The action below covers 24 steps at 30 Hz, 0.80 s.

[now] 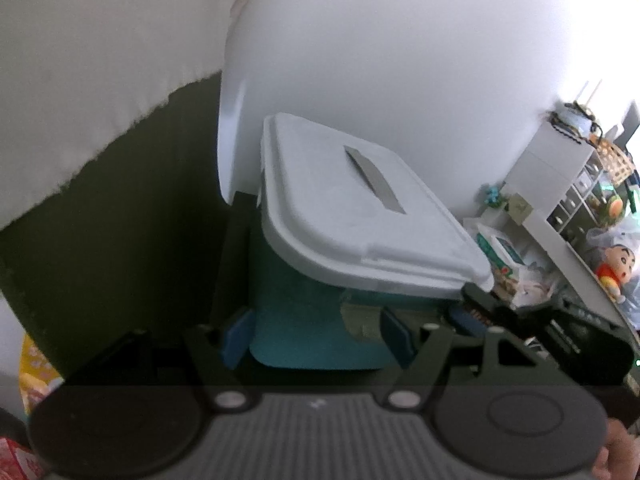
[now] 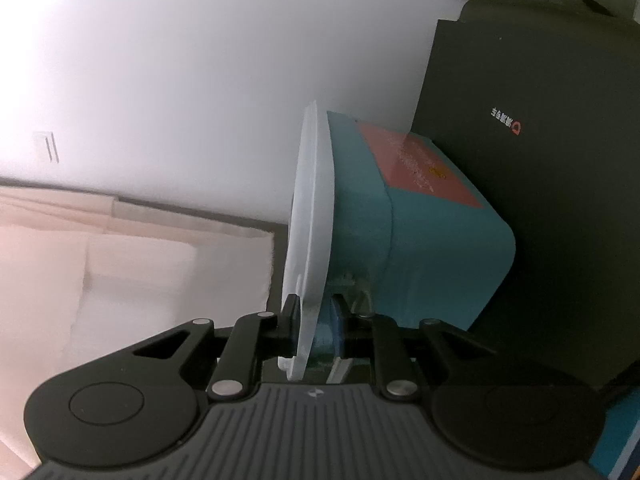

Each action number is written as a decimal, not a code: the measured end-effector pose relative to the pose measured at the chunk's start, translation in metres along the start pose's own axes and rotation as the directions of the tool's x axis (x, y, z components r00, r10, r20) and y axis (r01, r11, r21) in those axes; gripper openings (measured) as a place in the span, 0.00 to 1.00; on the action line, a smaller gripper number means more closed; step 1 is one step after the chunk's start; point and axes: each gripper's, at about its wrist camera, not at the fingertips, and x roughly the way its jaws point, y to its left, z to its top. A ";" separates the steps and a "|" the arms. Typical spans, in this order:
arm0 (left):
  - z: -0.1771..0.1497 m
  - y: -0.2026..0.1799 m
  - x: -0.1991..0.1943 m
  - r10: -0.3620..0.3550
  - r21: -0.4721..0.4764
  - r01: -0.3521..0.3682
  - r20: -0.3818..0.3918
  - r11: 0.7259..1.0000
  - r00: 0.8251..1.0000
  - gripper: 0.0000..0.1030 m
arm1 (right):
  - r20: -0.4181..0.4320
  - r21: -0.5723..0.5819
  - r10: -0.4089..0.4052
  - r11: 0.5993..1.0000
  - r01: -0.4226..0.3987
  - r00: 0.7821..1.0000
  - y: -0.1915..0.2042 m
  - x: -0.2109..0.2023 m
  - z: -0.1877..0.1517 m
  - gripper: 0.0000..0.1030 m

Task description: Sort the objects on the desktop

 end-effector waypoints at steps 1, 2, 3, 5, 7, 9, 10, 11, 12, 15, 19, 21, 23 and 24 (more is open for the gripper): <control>0.000 0.000 0.001 -0.002 0.001 0.002 0.002 1.000 1.000 0.70 | -0.004 -0.001 0.001 1.000 -0.001 1.000 0.000 -0.001 -0.001 0.18; 0.002 -0.001 0.002 -0.005 0.002 0.005 0.003 1.000 1.000 0.70 | -0.006 -0.003 0.002 1.000 -0.002 1.000 0.000 0.000 -0.002 0.18; 0.003 -0.001 0.002 -0.008 0.004 0.008 0.004 1.000 1.000 0.70 | -0.008 -0.011 0.001 1.000 -0.001 1.000 0.001 0.000 -0.003 0.19; 0.003 -0.003 0.002 -0.015 0.010 0.015 0.002 1.000 1.000 0.70 | -0.007 -0.035 -0.001 0.999 0.001 1.000 0.005 -0.001 -0.005 0.23; 0.003 -0.003 0.004 -0.022 0.013 0.022 -0.002 1.000 1.000 0.70 | -0.004 -0.061 -0.002 0.998 0.001 1.000 0.010 -0.002 -0.007 0.29; 0.003 -0.002 0.007 -0.030 0.007 0.030 -0.007 1.000 1.000 0.70 | 0.000 -0.082 -0.001 0.997 0.001 1.000 0.013 -0.004 -0.009 0.36; 0.003 -0.002 0.007 -0.033 0.004 0.033 -0.007 0.999 0.999 0.70 | 0.004 -0.094 -0.002 0.996 0.002 1.000 0.015 -0.005 -0.009 0.37; 0.003 -0.002 0.007 -0.036 0.006 0.036 -0.004 0.999 0.999 0.70 | 0.007 -0.108 -0.003 0.994 0.004 1.000 0.016 -0.006 -0.009 0.39; 0.002 -0.002 0.008 -0.038 0.007 0.038 -0.001 0.999 0.999 0.70 | 0.013 -0.123 -0.007 0.992 0.008 1.000 0.017 -0.007 -0.009 0.40; 0.005 -0.012 -0.005 -0.030 0.021 0.030 0.006 0.999 1.000 0.70 | 0.029 -0.156 -0.017 0.988 0.021 0.999 0.021 -0.011 -0.010 0.41; 0.009 -0.017 -0.015 -0.038 0.019 0.037 0.019 0.999 0.999 0.71 | 0.051 -0.202 -0.038 0.978 0.047 0.998 0.028 -0.019 -0.012 0.47; 0.009 -0.022 -0.024 -0.041 0.031 0.040 0.023 0.999 0.999 0.73 | 0.072 -0.230 -0.066 0.970 0.081 0.995 0.033 -0.025 -0.015 0.54; 0.008 -0.026 -0.032 -0.044 0.046 0.043 0.024 0.998 0.999 0.74 | 0.082 -0.250 -0.074 0.964 0.092 0.994 0.036 -0.031 -0.017 0.55; 0.007 -0.028 -0.033 -0.044 0.053 0.043 0.025 0.998 0.999 0.75 | 0.084 -0.256 -0.076 0.962 0.096 0.994 0.037 -0.033 -0.018 0.55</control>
